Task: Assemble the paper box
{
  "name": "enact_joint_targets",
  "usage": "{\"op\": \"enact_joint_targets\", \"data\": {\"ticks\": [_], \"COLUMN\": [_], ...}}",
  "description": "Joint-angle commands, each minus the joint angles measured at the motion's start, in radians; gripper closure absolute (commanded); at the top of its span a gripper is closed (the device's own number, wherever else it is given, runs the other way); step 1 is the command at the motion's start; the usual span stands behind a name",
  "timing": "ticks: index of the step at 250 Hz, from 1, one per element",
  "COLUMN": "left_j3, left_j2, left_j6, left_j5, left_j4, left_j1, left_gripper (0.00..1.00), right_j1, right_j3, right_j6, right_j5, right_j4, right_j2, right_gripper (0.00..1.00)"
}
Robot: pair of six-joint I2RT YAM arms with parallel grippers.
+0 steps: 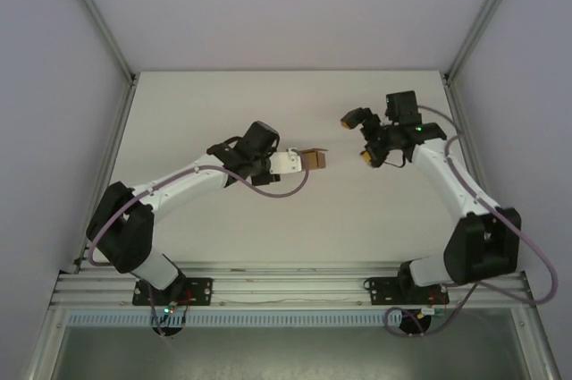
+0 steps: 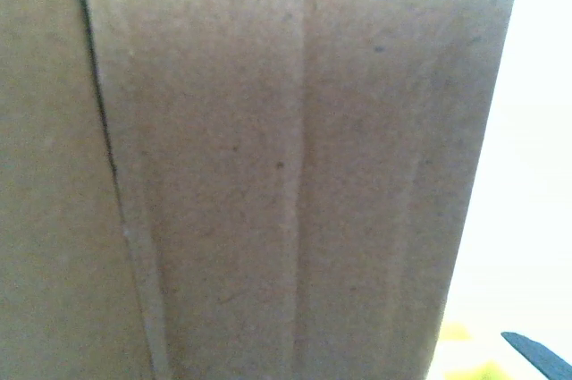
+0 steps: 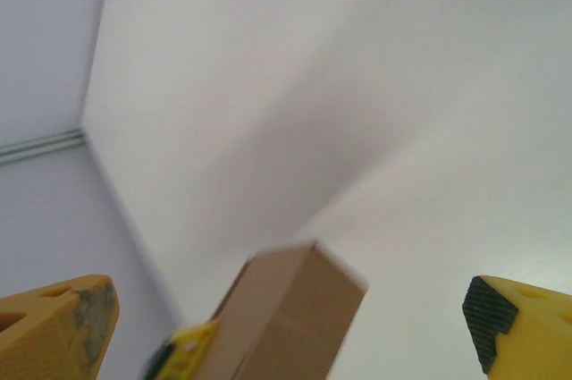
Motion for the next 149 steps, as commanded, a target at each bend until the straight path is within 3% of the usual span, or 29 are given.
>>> {"op": "enact_joint_targets", "data": {"ticks": [1, 21, 35, 58, 99, 120, 149], "left_j3": [0.089, 0.120, 0.146, 0.189, 0.280, 0.318, 0.332], "left_j2": [0.053, 0.095, 0.123, 0.162, 0.245, 0.288, 0.328], "left_j6": [0.021, 0.024, 0.027, 0.046, 0.085, 0.082, 0.078], "left_j5": [0.136, 0.141, 0.137, 0.142, 0.111, 0.097, 0.067], "left_j4": [-0.192, -0.226, -0.252, -0.313, -0.430, -0.478, -0.493], "left_j1": [0.021, 0.021, 0.021, 0.021, 0.017, 0.016, 0.012], "left_gripper": [0.56, 0.55, 0.55, 0.55, 0.55, 0.55, 0.55], "right_j1": [0.005, 0.003, 0.003, 0.003, 0.007, 0.016, 0.058], "right_j3": [-0.009, -0.097, -0.154, -0.213, -0.218, -0.196, -0.163], "right_j6": [-0.370, -0.564, -0.675, -0.769, -0.997, -1.108, -1.194], "right_j5": [0.385, 0.344, 0.243, 0.127, -0.145, -0.270, -0.321], "right_j4": [-0.074, 0.035, 0.091, 0.170, 0.163, 0.115, 0.066], "right_j2": [-0.100, -0.168, -0.203, -0.238, -0.218, -0.176, -0.116], "right_gripper": [0.00, 0.00, 0.00, 0.00, 0.00, 0.06, 0.15]}}
